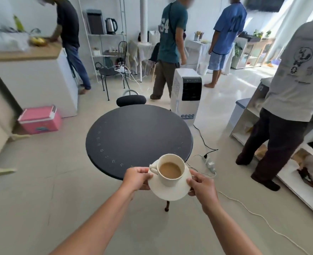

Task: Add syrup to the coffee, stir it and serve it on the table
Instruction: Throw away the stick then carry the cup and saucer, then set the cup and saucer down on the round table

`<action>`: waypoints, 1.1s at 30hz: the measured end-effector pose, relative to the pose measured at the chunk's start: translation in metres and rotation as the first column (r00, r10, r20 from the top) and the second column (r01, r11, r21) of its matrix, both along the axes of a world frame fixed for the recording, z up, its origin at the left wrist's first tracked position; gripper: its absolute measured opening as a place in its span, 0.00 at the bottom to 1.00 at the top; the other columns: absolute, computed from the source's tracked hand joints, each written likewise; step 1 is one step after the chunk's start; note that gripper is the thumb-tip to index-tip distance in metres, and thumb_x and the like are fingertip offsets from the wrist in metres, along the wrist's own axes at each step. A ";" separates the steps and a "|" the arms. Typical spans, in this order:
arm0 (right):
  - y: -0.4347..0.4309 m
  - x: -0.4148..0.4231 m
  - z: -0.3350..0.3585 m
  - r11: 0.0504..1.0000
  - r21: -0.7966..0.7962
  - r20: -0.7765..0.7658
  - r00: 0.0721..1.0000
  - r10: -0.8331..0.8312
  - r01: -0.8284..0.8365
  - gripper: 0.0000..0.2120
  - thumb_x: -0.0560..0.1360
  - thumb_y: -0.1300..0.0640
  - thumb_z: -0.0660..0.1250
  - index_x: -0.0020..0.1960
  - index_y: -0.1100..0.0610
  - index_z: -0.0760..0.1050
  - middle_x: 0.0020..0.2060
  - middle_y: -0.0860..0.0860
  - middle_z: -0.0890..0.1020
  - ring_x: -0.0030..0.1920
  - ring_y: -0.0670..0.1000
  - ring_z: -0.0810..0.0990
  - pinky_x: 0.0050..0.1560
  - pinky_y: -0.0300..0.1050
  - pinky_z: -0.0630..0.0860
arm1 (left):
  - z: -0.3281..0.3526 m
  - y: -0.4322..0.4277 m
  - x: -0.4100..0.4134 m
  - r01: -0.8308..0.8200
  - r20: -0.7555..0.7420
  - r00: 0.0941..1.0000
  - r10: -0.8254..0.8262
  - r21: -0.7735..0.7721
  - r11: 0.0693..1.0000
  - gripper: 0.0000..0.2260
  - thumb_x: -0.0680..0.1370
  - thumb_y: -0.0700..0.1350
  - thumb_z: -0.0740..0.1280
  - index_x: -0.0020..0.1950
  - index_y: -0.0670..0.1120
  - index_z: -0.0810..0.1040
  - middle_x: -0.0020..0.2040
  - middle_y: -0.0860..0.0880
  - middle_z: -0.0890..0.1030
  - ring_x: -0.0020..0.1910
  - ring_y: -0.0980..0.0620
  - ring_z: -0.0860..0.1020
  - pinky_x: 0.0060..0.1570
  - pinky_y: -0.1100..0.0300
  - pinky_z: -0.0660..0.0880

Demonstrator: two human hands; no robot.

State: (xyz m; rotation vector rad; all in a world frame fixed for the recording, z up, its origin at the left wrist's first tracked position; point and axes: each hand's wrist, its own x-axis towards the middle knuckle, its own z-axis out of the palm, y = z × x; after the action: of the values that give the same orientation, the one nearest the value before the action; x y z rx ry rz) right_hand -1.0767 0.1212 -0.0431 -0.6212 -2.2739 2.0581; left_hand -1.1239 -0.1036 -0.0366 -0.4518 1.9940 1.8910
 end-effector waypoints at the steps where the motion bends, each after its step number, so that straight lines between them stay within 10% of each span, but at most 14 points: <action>1: -0.001 -0.012 -0.001 1.000 -0.001 0.002 1.000 0.025 -0.025 0.19 0.75 0.69 0.66 0.55 0.46 0.79 0.34 0.51 0.76 0.36 0.49 0.76 0.33 0.43 0.77 | -0.001 -0.002 -0.007 -0.019 -0.001 1.000 0.019 0.005 1.000 0.07 0.76 0.33 0.69 0.49 0.41 0.85 0.34 0.48 0.86 0.30 0.54 0.84 0.33 0.57 0.84; 10: -0.014 -0.115 -0.020 0.987 0.057 0.021 0.988 0.151 -0.152 0.19 0.73 0.69 0.64 0.52 0.48 0.84 0.30 0.45 0.80 0.34 0.44 0.78 0.31 0.38 0.77 | -0.022 -0.019 -0.088 -0.158 0.067 0.986 0.154 0.072 0.985 0.07 0.75 0.31 0.68 0.50 0.38 0.84 0.41 0.41 0.87 0.36 0.47 0.86 0.33 0.53 0.84; 17: -0.031 -0.210 -0.036 0.984 0.107 0.049 0.990 0.135 -0.139 0.19 0.72 0.67 0.68 0.51 0.44 0.84 0.40 0.47 0.87 0.49 0.53 0.84 0.56 0.54 0.79 | -0.028 -0.038 -0.169 -0.136 0.081 0.988 0.133 0.030 0.990 0.08 0.76 0.31 0.67 0.47 0.41 0.83 0.30 0.49 0.85 0.27 0.54 0.83 0.24 0.61 0.78; 25: -0.063 -0.299 -0.048 0.973 0.163 0.058 0.986 0.155 -0.162 0.24 0.72 0.64 0.68 0.46 0.33 0.82 0.27 0.42 0.71 0.36 0.47 0.75 0.53 0.55 0.79 | -0.041 -0.067 -0.252 -0.175 0.102 0.980 0.173 0.002 0.985 0.08 0.77 0.32 0.66 0.49 0.42 0.84 0.34 0.47 0.86 0.30 0.53 0.84 0.28 0.59 0.80; 33: -0.081 -0.374 -0.063 0.979 0.087 0.138 0.975 0.172 -0.185 0.18 0.72 0.66 0.68 0.49 0.43 0.84 0.35 0.46 0.85 0.43 0.52 0.84 0.51 0.54 0.82 | -0.058 -0.081 -0.311 -0.252 0.128 0.959 0.254 -0.037 0.967 0.13 0.75 0.32 0.61 0.47 0.43 0.84 0.35 0.46 0.87 0.31 0.51 0.85 0.32 0.55 0.83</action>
State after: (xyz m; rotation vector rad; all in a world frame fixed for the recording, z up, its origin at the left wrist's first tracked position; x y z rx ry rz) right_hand -1.4509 0.0398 -0.1062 -0.5819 -2.5761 2.0167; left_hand -1.4346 -0.1845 -0.0941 -0.8517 1.9467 1.9304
